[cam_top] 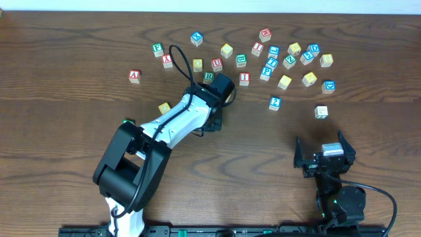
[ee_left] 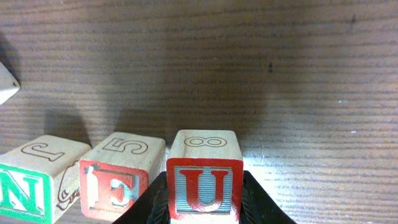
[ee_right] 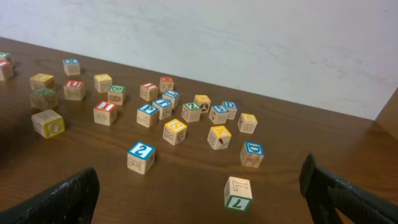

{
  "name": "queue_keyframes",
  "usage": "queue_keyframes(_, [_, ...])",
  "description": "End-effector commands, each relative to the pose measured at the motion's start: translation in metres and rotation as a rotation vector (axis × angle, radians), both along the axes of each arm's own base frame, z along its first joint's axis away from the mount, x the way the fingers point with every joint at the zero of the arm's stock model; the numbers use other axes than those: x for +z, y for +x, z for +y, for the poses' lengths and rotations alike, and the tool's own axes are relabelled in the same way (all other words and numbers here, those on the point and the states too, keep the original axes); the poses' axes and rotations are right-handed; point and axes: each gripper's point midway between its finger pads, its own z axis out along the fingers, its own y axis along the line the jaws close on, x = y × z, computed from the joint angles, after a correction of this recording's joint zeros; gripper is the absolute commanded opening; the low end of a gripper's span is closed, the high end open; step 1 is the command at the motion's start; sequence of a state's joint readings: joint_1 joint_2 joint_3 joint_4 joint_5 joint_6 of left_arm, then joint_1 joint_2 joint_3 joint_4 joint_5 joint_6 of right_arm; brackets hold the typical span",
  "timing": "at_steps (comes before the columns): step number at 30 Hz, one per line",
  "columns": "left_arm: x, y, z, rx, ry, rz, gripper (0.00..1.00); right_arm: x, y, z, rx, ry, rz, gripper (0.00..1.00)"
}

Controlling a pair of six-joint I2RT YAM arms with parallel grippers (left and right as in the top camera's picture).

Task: Spell out NEURIPS

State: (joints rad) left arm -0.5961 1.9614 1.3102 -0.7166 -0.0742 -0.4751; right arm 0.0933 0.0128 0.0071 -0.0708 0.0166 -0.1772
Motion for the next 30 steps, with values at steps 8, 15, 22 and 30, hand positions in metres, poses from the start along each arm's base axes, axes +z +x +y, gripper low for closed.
queue_keyframes(8, [-0.0072,-0.0148,0.0040,0.009,-0.005,0.056,0.22,-0.0006,-0.0001,-0.0021,-0.008,-0.007,0.000,0.99])
queue_keyframes(15, [-0.0073,-0.0156,0.0040,0.009,-0.005,0.060,0.22,-0.0006,-0.0001,-0.0021,-0.008,-0.007,0.000,0.99])
queue_keyframes(22, [-0.0073,-0.0154,0.0042,0.009,-0.005,0.059,0.33,-0.0006,-0.0001,-0.0021,-0.008,-0.007,0.000,0.99])
queue_keyframes(30, [-0.0073,-0.0154,0.0042,0.009,-0.005,0.059,0.34,-0.0006,-0.0001,-0.0021,-0.008,-0.007,0.000,0.99])
